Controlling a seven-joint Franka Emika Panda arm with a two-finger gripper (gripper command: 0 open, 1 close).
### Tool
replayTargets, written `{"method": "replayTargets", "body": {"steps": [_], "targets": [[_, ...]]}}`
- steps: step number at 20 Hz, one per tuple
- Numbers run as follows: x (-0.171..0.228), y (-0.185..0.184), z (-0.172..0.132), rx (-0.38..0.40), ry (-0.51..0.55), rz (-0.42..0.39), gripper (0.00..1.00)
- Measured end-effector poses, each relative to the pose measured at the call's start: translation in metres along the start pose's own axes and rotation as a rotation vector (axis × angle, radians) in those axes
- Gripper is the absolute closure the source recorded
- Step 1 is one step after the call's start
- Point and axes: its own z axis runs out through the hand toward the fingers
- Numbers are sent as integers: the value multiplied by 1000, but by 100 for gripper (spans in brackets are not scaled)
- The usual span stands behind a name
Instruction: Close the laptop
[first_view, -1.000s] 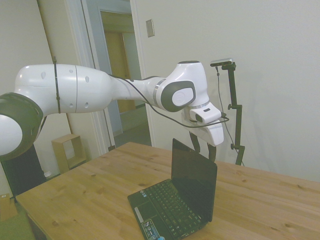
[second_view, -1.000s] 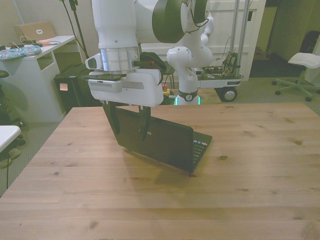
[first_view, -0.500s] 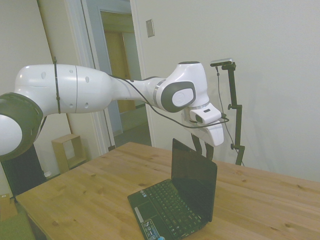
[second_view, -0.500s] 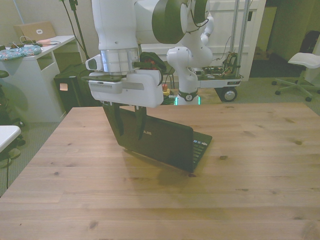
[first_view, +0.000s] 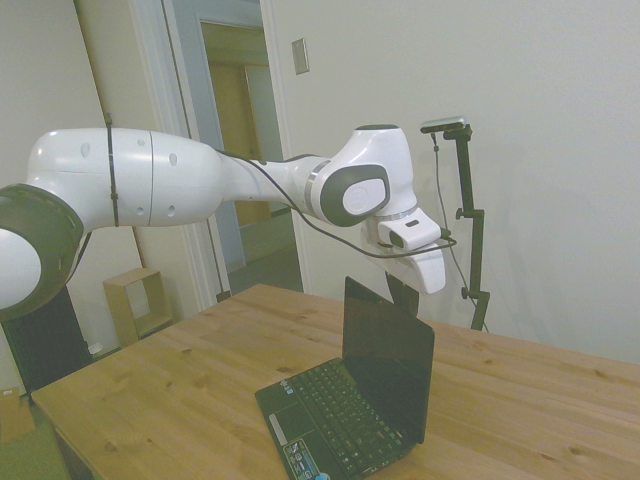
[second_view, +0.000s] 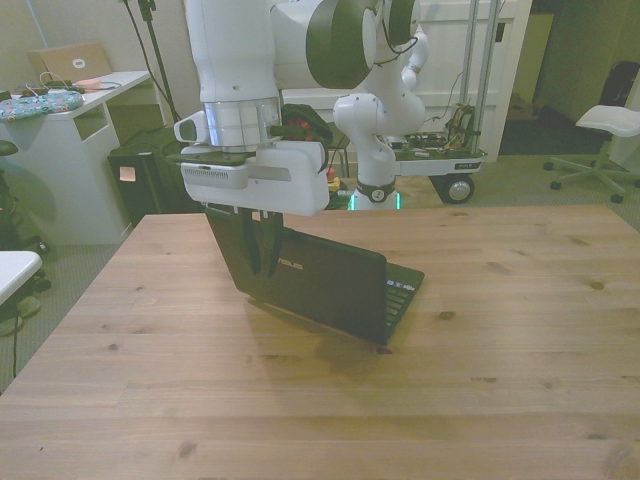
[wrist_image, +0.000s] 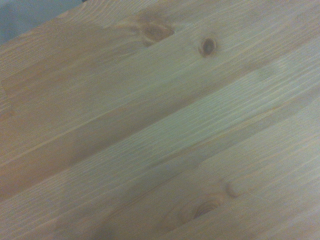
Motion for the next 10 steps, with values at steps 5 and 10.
{"method": "replayTargets", "body": {"steps": [5, 10], "targets": [[-5, -2, -2, 2, -2, -7, 100], [-37, -4, -14, 8, -21, -44, 100]]}}
